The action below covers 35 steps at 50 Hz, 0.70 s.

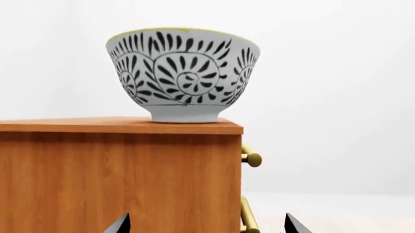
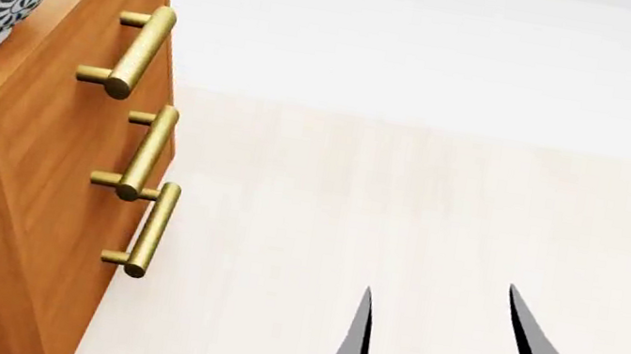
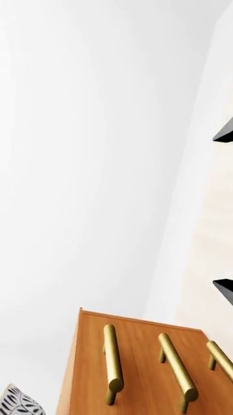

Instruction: Close the top drawer of the cabinet and put the bowl on top of it.

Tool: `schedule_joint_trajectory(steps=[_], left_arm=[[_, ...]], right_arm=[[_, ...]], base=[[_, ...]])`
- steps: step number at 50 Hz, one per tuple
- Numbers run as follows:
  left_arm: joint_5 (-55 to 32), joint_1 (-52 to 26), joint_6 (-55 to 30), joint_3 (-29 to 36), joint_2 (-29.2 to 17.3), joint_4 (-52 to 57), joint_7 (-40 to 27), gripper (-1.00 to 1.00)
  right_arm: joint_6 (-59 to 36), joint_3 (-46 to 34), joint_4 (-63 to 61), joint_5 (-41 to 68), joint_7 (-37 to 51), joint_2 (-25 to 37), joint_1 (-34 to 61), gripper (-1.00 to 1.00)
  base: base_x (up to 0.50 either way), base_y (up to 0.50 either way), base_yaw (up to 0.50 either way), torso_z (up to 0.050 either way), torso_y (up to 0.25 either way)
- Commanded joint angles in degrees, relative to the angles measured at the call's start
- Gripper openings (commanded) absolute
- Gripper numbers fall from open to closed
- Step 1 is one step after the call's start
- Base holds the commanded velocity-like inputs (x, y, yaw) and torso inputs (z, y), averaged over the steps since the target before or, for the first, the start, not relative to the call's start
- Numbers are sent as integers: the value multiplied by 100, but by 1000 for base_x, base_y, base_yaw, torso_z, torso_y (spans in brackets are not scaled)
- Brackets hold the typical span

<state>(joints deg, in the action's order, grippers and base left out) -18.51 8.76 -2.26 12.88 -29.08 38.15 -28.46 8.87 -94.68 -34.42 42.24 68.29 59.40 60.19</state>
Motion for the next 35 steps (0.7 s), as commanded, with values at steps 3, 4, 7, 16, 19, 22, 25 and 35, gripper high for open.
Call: schedule_joint_trajectory(steps=[3,4,7,16,19,22,25,35], left_arm=[[91,64,67,11,-27,36,-29,100],[85,77,85,7,-30,41,-26,100],[130,106,111,16,-34,62,-37,100],[289,317,301,-43,-98,309,-97,100],[391,386,404,-73,-117,400,-124,100],[494,450,457,-125,-143,541,-178,100],[502,502,449,-189,-189,720,-222,100],[856,861,785,-268,-222,1075,-328,100]], right_arm=[[-83,-3,-82,-148,131,-7,-58,100],[-88,-5,-92,-164,142,0,-65,100],[-97,-13,-120,-219,191,11,-99,100],[-261,2,-442,-423,381,102,-65,100],[-329,30,-672,-528,486,201,-21,100],[-479,67,-925,-658,675,289,34,100],[-675,131,-1259,-842,958,426,105,100],[-792,135,-1938,-1522,1398,747,-6,100]], base=[[0,0,0,0,0],[0,0,0,0,0],[0,0,0,0,0],[0,0,0,0,0],[0,0,0,0,0],[0,0,0,0,0],[0,0,0,0,0],[0,0,0,0,0]])
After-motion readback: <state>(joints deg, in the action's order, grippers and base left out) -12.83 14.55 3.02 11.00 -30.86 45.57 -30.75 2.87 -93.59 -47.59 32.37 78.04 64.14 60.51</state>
